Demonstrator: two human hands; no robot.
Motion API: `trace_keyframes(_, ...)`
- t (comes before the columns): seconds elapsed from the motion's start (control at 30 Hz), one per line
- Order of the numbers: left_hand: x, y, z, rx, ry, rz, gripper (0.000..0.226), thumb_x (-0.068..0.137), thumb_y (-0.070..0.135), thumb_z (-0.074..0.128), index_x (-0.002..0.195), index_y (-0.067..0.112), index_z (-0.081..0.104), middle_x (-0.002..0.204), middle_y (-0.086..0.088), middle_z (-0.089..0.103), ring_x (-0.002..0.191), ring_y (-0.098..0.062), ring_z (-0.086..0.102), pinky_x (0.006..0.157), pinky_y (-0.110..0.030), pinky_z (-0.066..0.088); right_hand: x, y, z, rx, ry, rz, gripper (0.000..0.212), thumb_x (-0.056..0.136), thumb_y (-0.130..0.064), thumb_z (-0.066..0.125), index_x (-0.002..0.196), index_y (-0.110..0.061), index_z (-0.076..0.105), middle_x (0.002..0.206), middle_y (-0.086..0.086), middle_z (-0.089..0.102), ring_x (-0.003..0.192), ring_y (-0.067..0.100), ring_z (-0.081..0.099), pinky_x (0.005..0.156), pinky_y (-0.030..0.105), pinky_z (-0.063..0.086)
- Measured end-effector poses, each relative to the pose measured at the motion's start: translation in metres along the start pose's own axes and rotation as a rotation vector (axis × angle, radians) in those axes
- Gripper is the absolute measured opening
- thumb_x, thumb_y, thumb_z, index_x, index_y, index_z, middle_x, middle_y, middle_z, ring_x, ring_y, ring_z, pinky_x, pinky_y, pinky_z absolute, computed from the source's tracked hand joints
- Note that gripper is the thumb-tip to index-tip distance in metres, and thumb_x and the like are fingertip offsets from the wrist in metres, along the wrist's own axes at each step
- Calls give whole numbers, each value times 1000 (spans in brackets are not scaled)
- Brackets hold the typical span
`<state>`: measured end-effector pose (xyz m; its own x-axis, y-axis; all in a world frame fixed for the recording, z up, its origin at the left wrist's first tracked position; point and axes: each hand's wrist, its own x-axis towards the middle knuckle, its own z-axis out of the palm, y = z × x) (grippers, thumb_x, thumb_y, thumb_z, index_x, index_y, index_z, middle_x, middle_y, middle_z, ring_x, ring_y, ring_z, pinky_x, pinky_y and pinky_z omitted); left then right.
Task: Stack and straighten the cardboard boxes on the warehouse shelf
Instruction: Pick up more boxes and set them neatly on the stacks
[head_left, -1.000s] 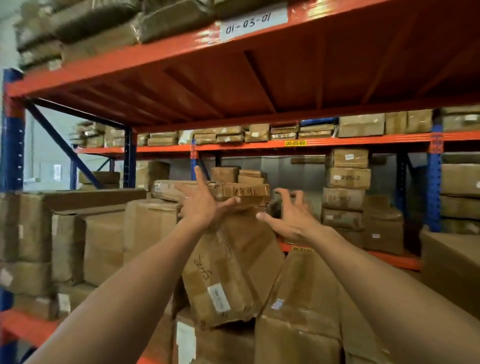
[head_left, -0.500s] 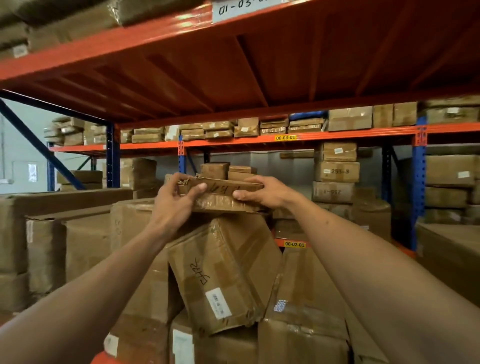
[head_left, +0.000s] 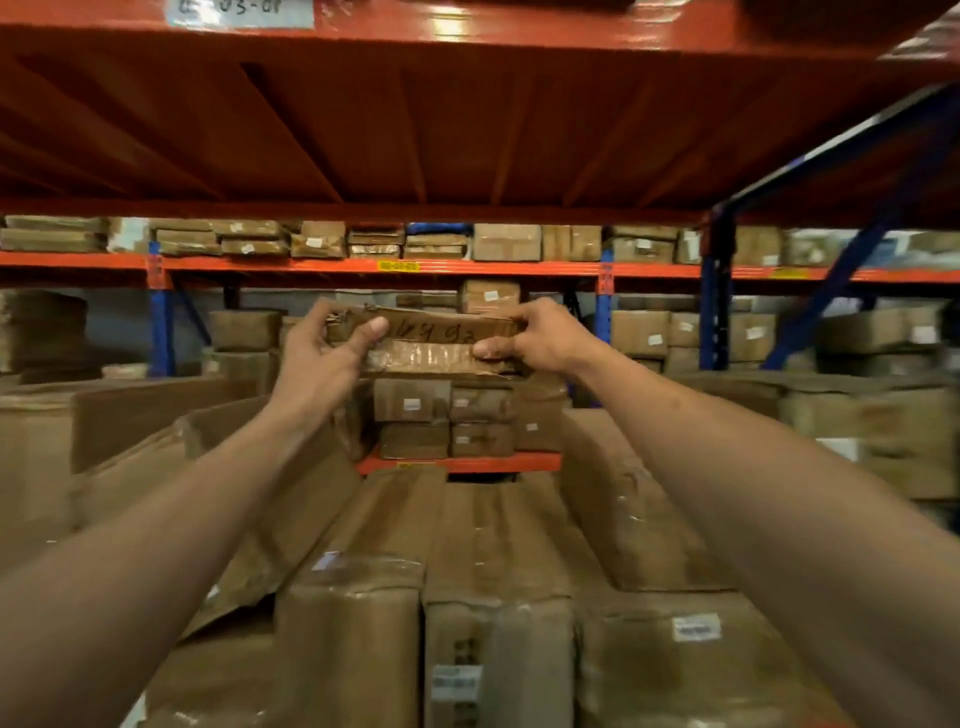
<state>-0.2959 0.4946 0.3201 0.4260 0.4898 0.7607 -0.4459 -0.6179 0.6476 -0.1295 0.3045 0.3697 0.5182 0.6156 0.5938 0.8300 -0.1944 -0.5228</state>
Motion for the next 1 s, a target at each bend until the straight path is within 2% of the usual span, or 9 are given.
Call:
trace_keyframes(0.13,-26,17,83,-100,-114,-20,12,93,31,71,99,30,60,99,-2,73,82,-7,73,70,-26,60,-58,39,-70,-78,81,102,28,78,-34,85,104,-29,76,93,-10,74,92,5,67,88,27,51)
trace_keyframes(0.2,-41,21,123,-147,-161,-36,18,93,32,71,106,24,62,102,-4,73,82,-4,72,67,-21,58,-89,57,-98,-100,109,147,15,80,-28,84,90,-33,74,85,-10,74,86,4,68,82,26,51)
trace_keyframes(0.23,-49,22,143,-162,-189,-47,26,92,35,72,111,22,62,106,-3,73,85,-5,73,71,-24,60,-103,66,-110,-128,123,175,13,80,-27,83,88,-33,73,83,-10,73,84,3,67,78,24,50)
trace_keyframes(0.3,-66,22,180,-182,-249,-86,44,87,50,74,121,25,61,115,-2,72,97,-13,73,88,-41,60,-127,86,-134,-191,143,230,16,80,-29,84,93,-31,74,85,-11,73,85,2,66,81,25,50)
trace_keyframes(0.37,-80,14,215,-207,-300,-123,47,83,58,74,119,32,61,118,-2,72,102,-19,72,94,-51,56,-149,107,-154,-229,145,296,26,80,-28,83,104,-27,74,91,-11,72,91,6,65,87,27,48)
trace_keyframes(0.5,-109,5,269,-108,-408,-122,53,81,72,63,126,47,54,130,3,65,115,-19,64,97,-52,54,-182,157,-170,-315,170,380,34,83,-27,79,117,-22,73,105,-6,71,105,14,63,94,34,49)
trace_keyframes(0.63,-109,-2,293,-104,-348,-128,33,94,50,62,125,45,51,130,5,63,121,-19,59,102,-53,50,-176,184,-167,-243,215,345,43,87,-24,75,129,-29,66,120,-8,65,116,13,56,103,35,44)
trace_keyframes(0.8,-91,-15,299,36,-344,-184,36,98,43,60,131,39,46,123,2,67,117,-21,61,96,-45,52,-153,205,-149,-231,247,370,47,90,-27,73,134,-38,60,133,-1,55,126,23,49,108,46,42)
trace_keyframes(1.0,-82,-21,301,107,-391,-221,40,98,40,60,133,42,40,123,-2,68,117,-24,61,100,-57,50,-140,219,-144,-245,238,402,46,91,-30,70,133,-44,56,136,2,49,128,28,46,106,57,42)
